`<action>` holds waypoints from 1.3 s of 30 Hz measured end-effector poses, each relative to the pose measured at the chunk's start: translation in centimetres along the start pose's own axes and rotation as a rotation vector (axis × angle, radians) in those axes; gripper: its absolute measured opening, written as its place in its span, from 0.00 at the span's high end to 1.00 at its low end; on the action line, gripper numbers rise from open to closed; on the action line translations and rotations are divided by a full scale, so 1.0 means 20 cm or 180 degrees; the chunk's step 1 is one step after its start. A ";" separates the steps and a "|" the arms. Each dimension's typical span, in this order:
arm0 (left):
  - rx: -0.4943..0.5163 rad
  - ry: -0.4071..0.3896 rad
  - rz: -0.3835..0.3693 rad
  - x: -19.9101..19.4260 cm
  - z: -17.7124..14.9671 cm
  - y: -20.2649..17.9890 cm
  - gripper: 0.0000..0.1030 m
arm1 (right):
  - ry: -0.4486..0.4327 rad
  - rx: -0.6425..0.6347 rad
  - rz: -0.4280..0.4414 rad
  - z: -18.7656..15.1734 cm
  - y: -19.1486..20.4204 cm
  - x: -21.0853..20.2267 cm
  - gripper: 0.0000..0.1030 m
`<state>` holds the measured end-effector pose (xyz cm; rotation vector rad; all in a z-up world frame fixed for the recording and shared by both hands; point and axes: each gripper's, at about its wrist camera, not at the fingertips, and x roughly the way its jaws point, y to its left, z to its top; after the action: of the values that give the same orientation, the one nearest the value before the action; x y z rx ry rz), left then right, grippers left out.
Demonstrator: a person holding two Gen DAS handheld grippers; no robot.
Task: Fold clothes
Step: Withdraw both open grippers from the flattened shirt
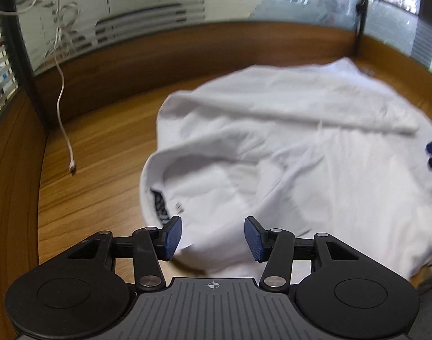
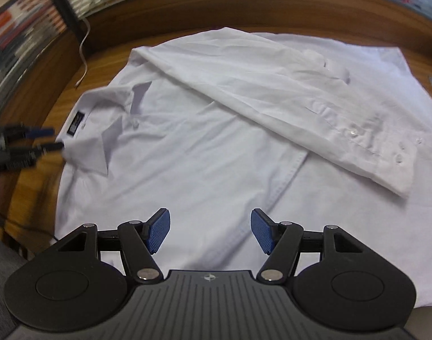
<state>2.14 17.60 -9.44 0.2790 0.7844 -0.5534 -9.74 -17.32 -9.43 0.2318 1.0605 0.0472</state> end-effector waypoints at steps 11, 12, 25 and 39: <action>0.0310 0.0209 -0.0458 -0.14 -0.06 -0.43 0.47 | 0.0144 -0.0767 0.0358 -0.25 -0.05 -0.10 0.31; 0.0309 0.0244 -0.0461 -0.14 -0.08 -0.49 0.47 | 0.0168 -0.0827 0.0363 -0.26 -0.07 -0.09 0.31; 0.0156 0.0449 -0.0043 -0.10 -0.16 -1.11 0.42 | 0.0241 -0.1916 0.0892 -0.37 -0.30 -0.15 0.35; -0.1246 0.0614 0.0635 -0.10 -0.23 -0.72 0.76 | 0.0659 -0.1231 0.1778 -0.26 0.06 0.17 0.62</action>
<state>-9.80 8.44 -11.58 0.0467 1.0197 -0.1784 -12.49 -14.72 -14.59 0.1674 1.1414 0.7857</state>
